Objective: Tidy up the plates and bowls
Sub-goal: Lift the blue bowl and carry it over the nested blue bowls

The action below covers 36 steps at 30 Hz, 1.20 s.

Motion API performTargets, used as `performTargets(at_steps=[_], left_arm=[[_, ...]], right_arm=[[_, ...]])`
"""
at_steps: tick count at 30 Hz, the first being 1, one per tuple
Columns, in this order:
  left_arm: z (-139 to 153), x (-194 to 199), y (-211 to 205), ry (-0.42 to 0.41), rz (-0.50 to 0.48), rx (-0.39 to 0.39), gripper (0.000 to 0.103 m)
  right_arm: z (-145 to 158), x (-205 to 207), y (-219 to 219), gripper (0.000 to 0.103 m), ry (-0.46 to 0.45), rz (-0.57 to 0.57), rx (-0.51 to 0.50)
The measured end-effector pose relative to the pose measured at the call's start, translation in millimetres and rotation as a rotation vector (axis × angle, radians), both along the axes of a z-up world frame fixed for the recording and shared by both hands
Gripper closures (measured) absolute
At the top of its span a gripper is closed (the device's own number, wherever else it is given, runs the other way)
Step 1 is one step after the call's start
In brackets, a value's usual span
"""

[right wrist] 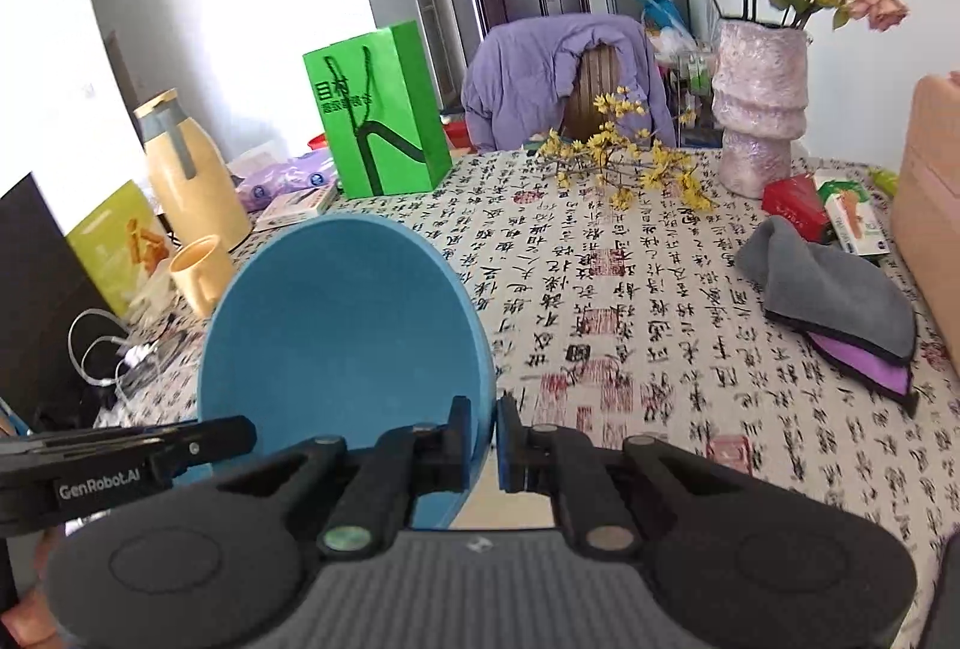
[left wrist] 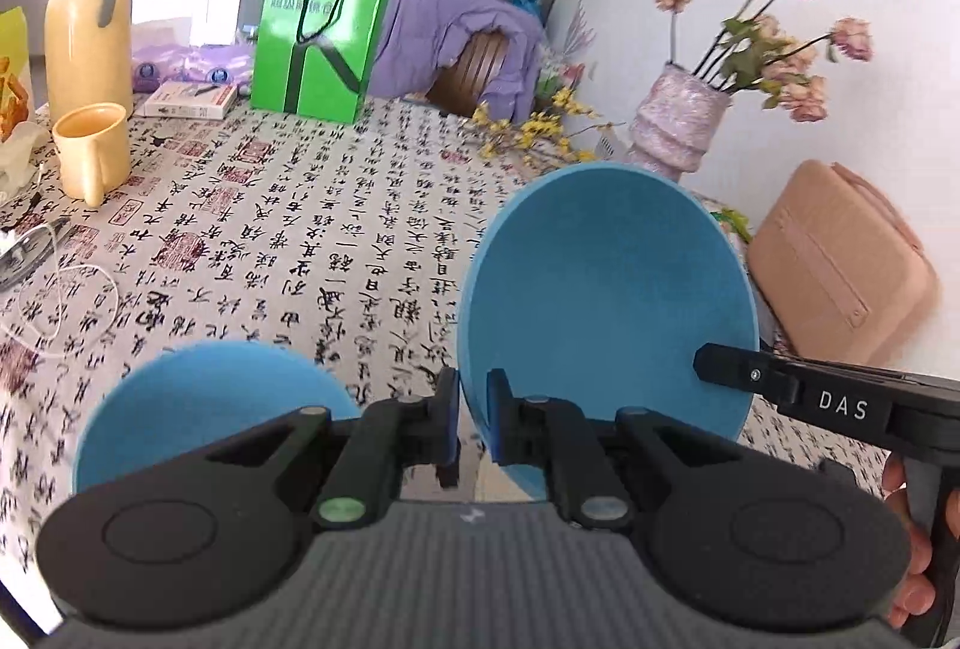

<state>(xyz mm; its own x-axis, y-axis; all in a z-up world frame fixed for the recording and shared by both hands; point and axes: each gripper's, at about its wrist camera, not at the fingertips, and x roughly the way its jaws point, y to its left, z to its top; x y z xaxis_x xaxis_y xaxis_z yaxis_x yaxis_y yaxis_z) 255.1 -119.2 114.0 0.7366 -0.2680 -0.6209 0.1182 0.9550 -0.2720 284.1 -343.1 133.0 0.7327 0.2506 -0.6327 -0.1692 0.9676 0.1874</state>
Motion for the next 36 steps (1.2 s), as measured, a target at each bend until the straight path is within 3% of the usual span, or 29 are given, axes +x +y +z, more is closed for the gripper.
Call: performTargets(at_steps=[5,11,19,25,30,36], left_arm=[[-18.4,-41.8,-5.9,-0.035,0.003,0.021,0.094],[-31.0,-79.2,6.5,-0.059,0.015,-0.012,0.094],[-33.5,-102.4,16.3,-0.101,0.014,0.001,0.094],[-17.6,-105.8,30.6,-0.154,0.015,-0.042,0.094],[-3.5,-99.6,63.3,-0.181,0.075,-0.076,0.094],[2.0,-70.7,120.8,-0.122,0.141,-0.122,0.094]], right_arm=[[-10.6,-50.4,4.8,0.095,-0.071,-0.002,-0.028],[-23.0,-100.2,15.1,0.094,-0.109,-0.012,-0.046],[-39.4,-126.2,19.4,0.094,-0.098,-0.032,0.025],[-28.4,-133.6,26.0,0.093,-0.134,-0.033,0.032],[-12.5,-116.9,43.9,0.093,-0.154,0.015,0.078],[-11.4,-70.4,89.7,0.093,-0.111,0.108,0.133]])
